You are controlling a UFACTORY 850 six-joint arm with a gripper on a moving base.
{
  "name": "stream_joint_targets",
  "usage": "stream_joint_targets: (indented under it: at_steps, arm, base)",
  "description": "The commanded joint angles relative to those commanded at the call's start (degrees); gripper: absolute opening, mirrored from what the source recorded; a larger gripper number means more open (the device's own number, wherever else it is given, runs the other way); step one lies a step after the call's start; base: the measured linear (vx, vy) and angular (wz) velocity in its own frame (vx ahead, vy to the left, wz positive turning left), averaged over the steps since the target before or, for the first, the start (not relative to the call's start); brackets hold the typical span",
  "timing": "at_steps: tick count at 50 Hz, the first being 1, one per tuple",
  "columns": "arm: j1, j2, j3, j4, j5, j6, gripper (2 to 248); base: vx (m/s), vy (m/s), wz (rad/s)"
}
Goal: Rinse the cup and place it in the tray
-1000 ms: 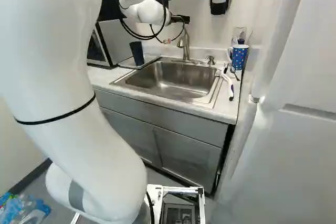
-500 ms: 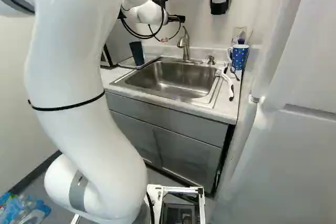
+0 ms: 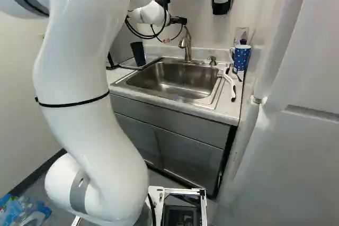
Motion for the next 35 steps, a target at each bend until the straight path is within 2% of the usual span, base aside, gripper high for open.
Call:
stream_joint_targets:
  at_steps: [35]
  arm:
    - [0.00,0.00,0.00,0.00,-2.11,0.00,247]
  base:
    - [0.000,0.000,0.000]
